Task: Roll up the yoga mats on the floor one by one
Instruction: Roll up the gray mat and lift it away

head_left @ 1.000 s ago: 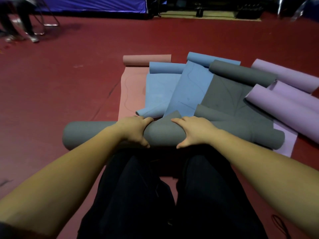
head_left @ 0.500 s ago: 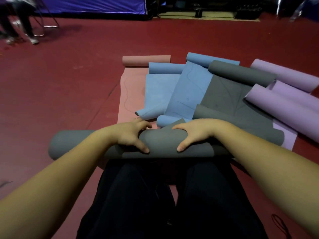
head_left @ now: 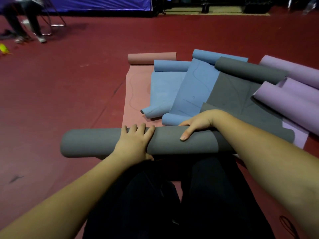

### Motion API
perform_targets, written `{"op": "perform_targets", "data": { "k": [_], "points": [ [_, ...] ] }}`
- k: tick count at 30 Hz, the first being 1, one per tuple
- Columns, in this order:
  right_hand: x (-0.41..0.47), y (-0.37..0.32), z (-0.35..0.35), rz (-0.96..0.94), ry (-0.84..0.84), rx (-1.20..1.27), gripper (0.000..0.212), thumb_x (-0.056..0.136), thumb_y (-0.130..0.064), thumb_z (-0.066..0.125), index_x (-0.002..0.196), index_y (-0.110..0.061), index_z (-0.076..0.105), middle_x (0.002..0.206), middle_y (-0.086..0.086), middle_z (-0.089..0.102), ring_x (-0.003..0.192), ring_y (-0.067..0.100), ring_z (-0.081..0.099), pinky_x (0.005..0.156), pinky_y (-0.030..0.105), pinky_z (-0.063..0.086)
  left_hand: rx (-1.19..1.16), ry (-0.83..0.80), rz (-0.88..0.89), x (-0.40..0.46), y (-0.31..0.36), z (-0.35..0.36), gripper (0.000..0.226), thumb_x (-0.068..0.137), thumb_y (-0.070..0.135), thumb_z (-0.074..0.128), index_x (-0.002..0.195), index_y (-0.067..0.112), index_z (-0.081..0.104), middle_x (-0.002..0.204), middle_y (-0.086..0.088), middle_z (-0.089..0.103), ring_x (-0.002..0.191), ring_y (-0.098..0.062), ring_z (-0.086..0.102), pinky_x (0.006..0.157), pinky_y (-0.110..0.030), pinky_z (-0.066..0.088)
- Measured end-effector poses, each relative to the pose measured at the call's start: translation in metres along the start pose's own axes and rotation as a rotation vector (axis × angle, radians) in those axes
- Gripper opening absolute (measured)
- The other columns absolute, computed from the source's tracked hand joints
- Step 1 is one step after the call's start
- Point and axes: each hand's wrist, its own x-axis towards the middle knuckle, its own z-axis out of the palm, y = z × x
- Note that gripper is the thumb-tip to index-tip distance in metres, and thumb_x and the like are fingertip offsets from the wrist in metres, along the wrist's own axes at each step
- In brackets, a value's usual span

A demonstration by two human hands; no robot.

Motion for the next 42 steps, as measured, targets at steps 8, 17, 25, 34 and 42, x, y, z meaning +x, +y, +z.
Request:
{"op": "perform_targets", "data": {
  "k": [8, 17, 25, 34, 42],
  "points": [
    [-0.009, 0.001, 0.012, 0.012, 0.323, -0.303, 0.079, 0.072, -0.087, 0.049, 0.136, -0.040, 0.048, 0.134, -0.009, 0.050, 0.126, 0.014, 0.048, 0.111, 0.040, 0.035, -0.179, -0.216, 0.056, 0.028, -0.018, -0.018, 0.100, 0.061, 0.071, 0.073, 0.141, 0.029, 0.029, 0.130, -0.001, 0.052, 0.117, -0.028, 0.052, 0.093, -0.046, 0.044],
    [-0.014, 0.015, 0.051, 0.075, 0.582, -0.715, 0.126, 0.057, -0.078, 0.073, 0.154, -0.035, 0.006, 0.151, 0.007, 0.035, 0.133, 0.029, 0.041, 0.100, 0.048, 0.040, -0.504, -0.642, 0.097, 0.090, -0.037, -0.023, 0.120, 0.037, 0.066, 0.084, 0.141, 0.029, 0.036, 0.136, 0.002, 0.053, 0.118, -0.020, 0.052, 0.106, -0.042, 0.042],
    [-0.002, 0.019, 0.043, 0.008, 0.654, -0.726, 0.105, 0.064, -0.075, 0.069, 0.150, -0.038, 0.020, 0.131, 0.002, 0.054, 0.116, 0.025, 0.055, 0.085, 0.039, 0.047, -0.326, -0.172, 0.079, 0.047, -0.036, 0.000, 0.109, 0.059, 0.073, 0.075, 0.148, 0.028, 0.029, 0.144, 0.002, 0.038, 0.130, -0.023, 0.040, 0.103, -0.045, 0.040],
    [-0.015, 0.011, 0.030, -0.007, 0.596, -0.624, 0.102, 0.061, -0.074, 0.071, 0.146, -0.043, 0.024, 0.130, -0.005, 0.056, 0.115, 0.019, 0.057, 0.088, 0.037, 0.050, -0.034, -0.026, 0.073, 0.032, -0.035, 0.003, 0.111, 0.062, 0.081, 0.062, 0.151, 0.026, 0.025, 0.137, -0.004, 0.050, 0.116, -0.030, 0.054, 0.092, -0.044, 0.046],
    [-0.059, 0.001, 0.015, -0.050, 0.460, -0.512, 0.089, 0.061, -0.068, 0.077, 0.137, -0.049, 0.033, 0.119, -0.012, 0.061, 0.100, 0.013, 0.056, 0.087, 0.033, 0.044, -0.124, -0.046, 0.148, 0.020, -0.034, -0.049, 0.101, 0.061, 0.082, 0.061, 0.143, 0.037, 0.026, 0.127, 0.005, 0.057, 0.115, -0.023, 0.056, 0.081, -0.039, 0.052]
  ]
}}
